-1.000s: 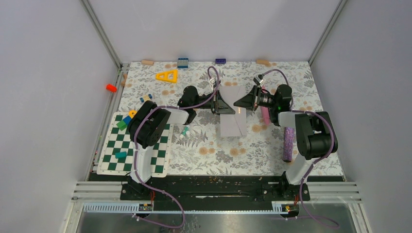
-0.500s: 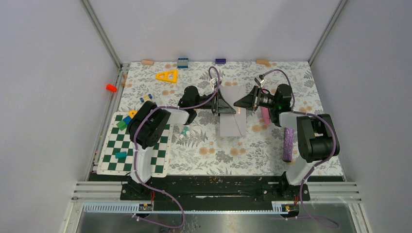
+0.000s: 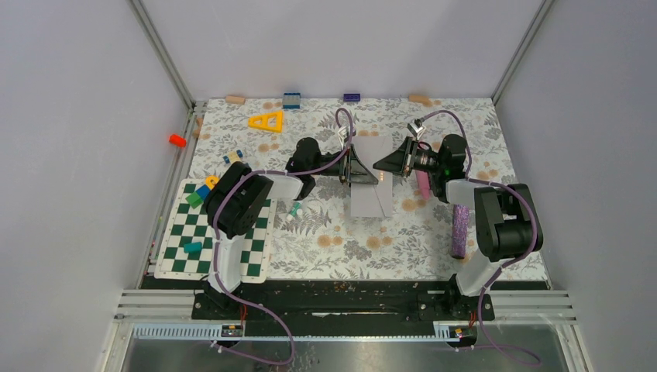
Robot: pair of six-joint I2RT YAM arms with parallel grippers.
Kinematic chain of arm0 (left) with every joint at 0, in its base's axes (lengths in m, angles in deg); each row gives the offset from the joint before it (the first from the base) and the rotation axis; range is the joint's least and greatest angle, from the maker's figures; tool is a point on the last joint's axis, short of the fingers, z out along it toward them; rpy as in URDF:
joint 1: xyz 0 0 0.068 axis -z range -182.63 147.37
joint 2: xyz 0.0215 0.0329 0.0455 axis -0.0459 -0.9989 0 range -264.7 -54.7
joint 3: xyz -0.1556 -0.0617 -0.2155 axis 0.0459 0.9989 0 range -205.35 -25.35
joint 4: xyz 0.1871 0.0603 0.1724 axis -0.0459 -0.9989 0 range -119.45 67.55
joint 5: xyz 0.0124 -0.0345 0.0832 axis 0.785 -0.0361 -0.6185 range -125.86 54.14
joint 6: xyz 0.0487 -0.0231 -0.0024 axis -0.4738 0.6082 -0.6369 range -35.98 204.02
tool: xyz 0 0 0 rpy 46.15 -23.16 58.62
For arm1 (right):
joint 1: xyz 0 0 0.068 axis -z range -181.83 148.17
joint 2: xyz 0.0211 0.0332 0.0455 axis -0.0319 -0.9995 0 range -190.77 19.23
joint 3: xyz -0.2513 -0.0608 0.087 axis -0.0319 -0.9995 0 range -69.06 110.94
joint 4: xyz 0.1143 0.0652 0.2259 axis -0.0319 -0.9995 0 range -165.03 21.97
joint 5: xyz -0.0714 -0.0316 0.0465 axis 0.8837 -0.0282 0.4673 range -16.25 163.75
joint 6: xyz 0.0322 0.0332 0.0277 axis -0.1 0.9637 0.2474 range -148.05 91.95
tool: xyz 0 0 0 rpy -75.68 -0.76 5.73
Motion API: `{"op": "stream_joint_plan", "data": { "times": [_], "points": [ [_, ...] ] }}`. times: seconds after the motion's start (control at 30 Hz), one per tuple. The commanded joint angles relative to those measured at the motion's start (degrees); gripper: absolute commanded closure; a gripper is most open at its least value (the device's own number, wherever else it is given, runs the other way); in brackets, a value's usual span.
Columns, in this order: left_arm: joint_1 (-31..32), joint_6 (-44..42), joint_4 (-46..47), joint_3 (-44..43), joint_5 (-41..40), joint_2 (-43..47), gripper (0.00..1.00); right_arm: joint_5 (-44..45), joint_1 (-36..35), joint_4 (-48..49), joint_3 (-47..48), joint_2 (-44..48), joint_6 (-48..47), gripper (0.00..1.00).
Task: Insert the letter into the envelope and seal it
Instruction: Seal the envelope flap on the envelope.
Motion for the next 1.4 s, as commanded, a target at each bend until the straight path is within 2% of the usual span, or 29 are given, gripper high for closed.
{"op": "stream_joint_plan", "data": {
  "times": [0.0,0.07,0.1,0.17,0.2,0.23,0.4,0.43,0.47,0.5,0.53,0.6,0.63,0.83,0.87,0.97,1.0,1.17,1.23,1.3,1.37],
  "points": [
    [0.24,-0.47,2.28,-0.87,-0.31,2.45,0.36,0.85,0.43,2.12,0.05,2.89,-0.40,1.00],
    [0.19,-0.52,2.27,-0.79,-0.34,2.36,0.40,0.94,0.48,2.00,-0.04,3.04,-0.48,1.00],
    [0.26,-0.60,2.19,-0.87,-0.34,2.28,0.47,0.99,0.48,1.95,-0.02,3.04,-0.57,1.00],
    [0.25,-0.73,1.95,-1.00,-0.27,2.11,0.70,1.19,0.69,1.75,-0.02,3.04,-0.68,1.00],
    [0.27,-0.91,1.68,-1.07,-0.19,2.03,0.94,1.32,0.86,1.62,-0.11,3.12,-0.78,1.00],
    [0.28,-1.19,1.28,-1.09,-0.12,2.06,1.00,1.43,0.96,1.60,-0.15,3.11,-0.79,1.00],
    [0.13,-0.30,2.33,-1.15,0.09,2.02,0.98,1.23,1.19,1.59,-0.22,2.95,-0.79,1.00],
    [-0.08,0.69,3.37,-1.15,-0.06,1.87,0.85,1.21,1.17,1.59,-0.17,2.97,-0.86,1.00],
    [-0.34,1.73,4.55,-1.10,-0.46,1.83,0.62,1.09,1.14,1.59,-0.29,2.90,-0.88,1.00],
    [-0.70,2.56,5.51,-1.24,-0.62,1.75,0.48,1.04,1.18,1.55,-0.44,2.74,-0.87,1.00],
    [-0.95,3.04,6.08,-1.42,-0.64,1.73,0.43,0.96,1.19,1.59,-0.50,2.64,-0.81,1.00],
    [-1.48,3.03,5.95,-1.57,-0.85,1.96,0.41,0.80,1.17,1.55,-0.63,2.45,-0.75,1.00],
    [-1.60,2.83,5.73,-1.53,-0.87,2.00,0.46,0.77,1.18,1.63,-0.63,2.32,-0.66,1.00],
    [-1.44,1.04,3.57,-1.54,-0.73,1.37,0.95,0.88,1.19,2.44,-0.58,2.24,0.04,1.00],
    [-1.45,0.86,3.29,-1.54,-0.82,1.31,1.00,0.82,1.19,2.51,-0.66,2.26,0.15,1.00],
    [-1.39,0.81,3.23,-1.65,-0.86,1.13,1.00,0.29,1.19,2.71,-0.45,2.07,0.53,1.00],
    [-1.44,0.68,3.08,-1.59,-0.93,1.19,1.00,-0.08,1.17,3.03,-0.28,1.90,0.98,0.96],
    [-1.63,-0.09,2.18,-1.25,-1.35,1.65,1.00,-0.85,1.10,4.87,-0.88,2.12,2.16,0.53],
    [-1.66,-0.24,1.76,-1.28,-1.35,1.65,1.00,-1.02,0.95,4.91,-1.02,2.10,1.92,0.51],
    [-1.66,-0.14,1.77,-1.33,-1.46,1.59,1.00,-1.07,0.69,4.37,-1.03,2.04,1.28,0.54],
    [-1.66,0.12,2.04,-1.29,-1.47,1.56,1.00,-1.15,0.37,3.00,-0.90,2.01,-0.16,0.67]
  ]
}}
